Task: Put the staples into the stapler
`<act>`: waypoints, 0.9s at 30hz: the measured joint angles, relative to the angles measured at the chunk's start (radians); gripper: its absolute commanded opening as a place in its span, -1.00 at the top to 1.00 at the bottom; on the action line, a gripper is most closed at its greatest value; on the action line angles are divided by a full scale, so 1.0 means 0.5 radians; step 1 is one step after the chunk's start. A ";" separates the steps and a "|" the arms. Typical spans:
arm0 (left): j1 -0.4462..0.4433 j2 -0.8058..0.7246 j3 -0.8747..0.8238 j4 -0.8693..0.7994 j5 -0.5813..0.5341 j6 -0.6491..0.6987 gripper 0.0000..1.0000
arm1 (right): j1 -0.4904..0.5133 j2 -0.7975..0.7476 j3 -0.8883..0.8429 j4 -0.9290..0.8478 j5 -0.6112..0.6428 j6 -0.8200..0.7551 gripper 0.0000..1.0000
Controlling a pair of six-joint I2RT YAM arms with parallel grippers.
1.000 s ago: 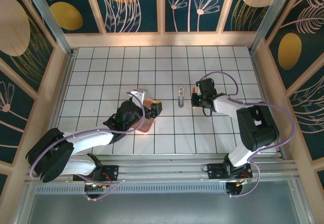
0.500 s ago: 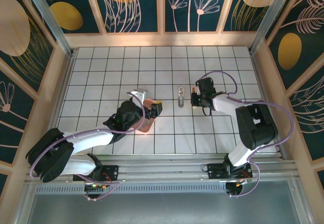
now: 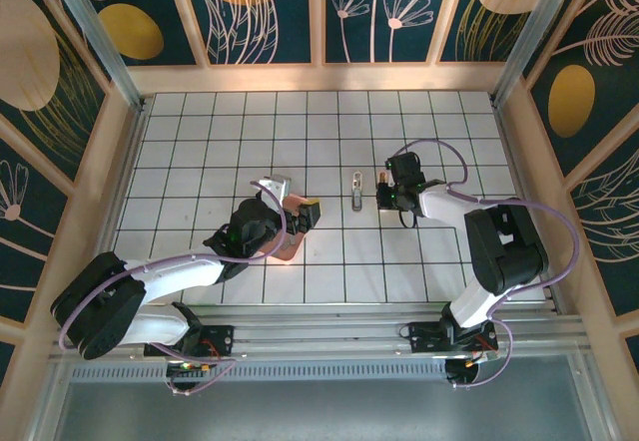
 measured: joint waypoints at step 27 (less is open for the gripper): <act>0.000 0.008 0.014 -0.008 0.007 0.021 -0.88 | 0.002 -0.009 0.024 -0.039 0.047 -0.001 0.69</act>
